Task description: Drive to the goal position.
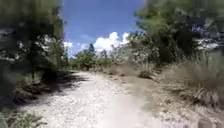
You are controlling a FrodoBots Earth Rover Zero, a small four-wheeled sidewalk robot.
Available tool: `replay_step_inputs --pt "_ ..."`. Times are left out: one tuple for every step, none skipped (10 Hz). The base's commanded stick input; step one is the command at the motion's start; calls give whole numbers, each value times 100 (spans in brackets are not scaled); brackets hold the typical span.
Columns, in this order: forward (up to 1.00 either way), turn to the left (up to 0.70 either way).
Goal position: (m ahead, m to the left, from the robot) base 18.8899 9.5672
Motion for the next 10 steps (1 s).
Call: replay_step_inputs --pt "44 2" --pt "44 2" --pt "44 2" --pt "44 2" --pt "44 2" --pt "44 2" --pt "44 2" --pt "44 2" --pt "44 2" --pt "44 2"
